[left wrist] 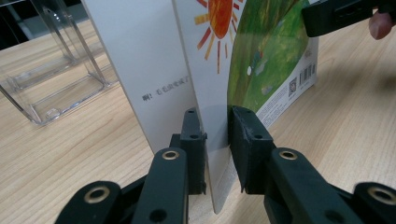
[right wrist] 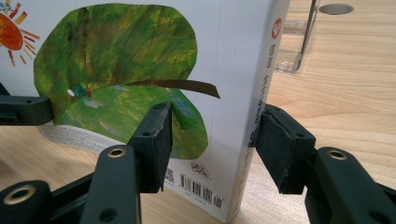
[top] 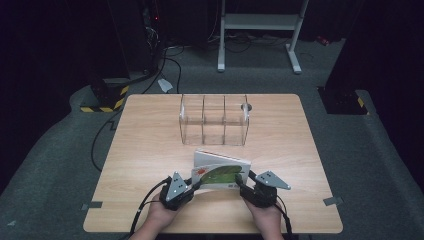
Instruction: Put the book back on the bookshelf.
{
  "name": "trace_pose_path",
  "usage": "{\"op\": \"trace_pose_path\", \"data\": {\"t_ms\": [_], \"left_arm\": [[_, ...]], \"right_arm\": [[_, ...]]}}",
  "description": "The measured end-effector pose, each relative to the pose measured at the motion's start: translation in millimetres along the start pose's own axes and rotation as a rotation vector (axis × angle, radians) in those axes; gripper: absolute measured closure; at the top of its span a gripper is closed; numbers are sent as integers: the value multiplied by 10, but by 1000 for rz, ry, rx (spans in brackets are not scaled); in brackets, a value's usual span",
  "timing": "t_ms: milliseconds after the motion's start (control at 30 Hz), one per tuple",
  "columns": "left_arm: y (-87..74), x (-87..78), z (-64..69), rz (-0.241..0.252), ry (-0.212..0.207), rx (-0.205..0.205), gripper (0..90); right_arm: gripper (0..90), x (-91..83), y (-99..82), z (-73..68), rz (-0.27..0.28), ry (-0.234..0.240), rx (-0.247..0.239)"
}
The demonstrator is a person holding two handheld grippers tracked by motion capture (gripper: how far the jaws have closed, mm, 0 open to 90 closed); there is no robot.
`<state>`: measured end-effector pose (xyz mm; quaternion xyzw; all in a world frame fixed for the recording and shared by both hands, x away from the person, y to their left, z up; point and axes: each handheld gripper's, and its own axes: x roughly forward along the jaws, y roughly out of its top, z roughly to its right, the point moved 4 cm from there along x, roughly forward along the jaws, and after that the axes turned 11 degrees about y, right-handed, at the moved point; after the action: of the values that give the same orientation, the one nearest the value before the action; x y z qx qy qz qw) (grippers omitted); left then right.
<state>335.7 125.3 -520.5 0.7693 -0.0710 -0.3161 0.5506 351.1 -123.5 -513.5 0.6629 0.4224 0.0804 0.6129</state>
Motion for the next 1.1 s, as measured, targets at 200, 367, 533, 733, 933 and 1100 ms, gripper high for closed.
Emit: {"op": "trace_pose_path", "data": {"t_ms": [200, 367, 533, 733, 933, 1100], "left_arm": [[-5, 13, 6, -5, -1, 6, 751], [-17, 27, 19, -12, 0, 19, 750], [-22, 18, 15, -15, -2, 29, 749], [-40, -2, 10, -21, -4, 41, 743], [-60, -24, 22, -35, -10, 46, 735], [-86, -40, 19, -59, -6, 51, 712]], "right_arm": [[472, -4, -3, -3, 2, -3, -10], [468, -14, -6, -9, 3, -12, -18], [467, -19, -8, -11, 3, -11, -21], [468, -39, -19, -18, 1, 2, -33], [466, -66, -29, -38, 1, 1, -45], [465, -96, -36, -54, 6, 6, -54]]}}
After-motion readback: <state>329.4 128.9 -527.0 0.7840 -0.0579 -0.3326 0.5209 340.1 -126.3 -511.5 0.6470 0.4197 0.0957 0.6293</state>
